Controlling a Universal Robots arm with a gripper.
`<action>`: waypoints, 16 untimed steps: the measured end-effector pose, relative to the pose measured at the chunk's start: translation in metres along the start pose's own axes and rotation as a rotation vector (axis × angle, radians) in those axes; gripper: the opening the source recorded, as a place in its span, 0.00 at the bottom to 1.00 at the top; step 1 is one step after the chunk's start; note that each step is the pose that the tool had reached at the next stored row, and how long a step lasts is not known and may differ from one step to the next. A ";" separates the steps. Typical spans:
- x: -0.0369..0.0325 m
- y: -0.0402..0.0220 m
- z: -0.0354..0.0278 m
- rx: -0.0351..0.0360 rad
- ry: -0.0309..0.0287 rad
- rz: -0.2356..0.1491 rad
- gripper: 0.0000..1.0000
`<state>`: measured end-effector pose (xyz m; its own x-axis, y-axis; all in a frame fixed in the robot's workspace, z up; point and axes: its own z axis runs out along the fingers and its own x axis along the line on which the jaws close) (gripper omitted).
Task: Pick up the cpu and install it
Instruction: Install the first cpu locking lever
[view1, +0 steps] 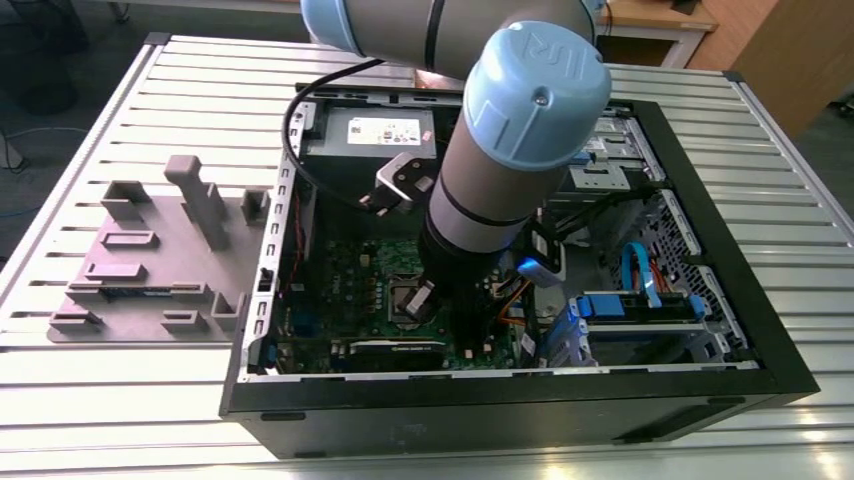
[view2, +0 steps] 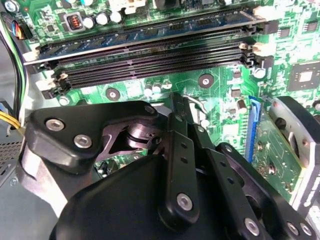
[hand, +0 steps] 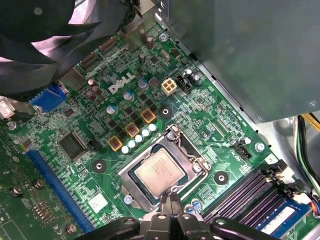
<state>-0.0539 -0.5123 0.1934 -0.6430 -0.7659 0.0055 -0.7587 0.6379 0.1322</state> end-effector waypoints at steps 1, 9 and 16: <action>0.0000 -0.0002 0.0016 0.0001 0.0001 0.000 0.11; 0.0000 -0.0009 0.0073 0.0074 0.0009 -0.003 0.11; -0.0012 -0.0023 0.0073 0.0075 0.0005 -0.013 0.11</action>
<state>-0.0521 -0.5122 0.1859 -0.6333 -0.7739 0.0044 -0.7675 0.6288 0.1248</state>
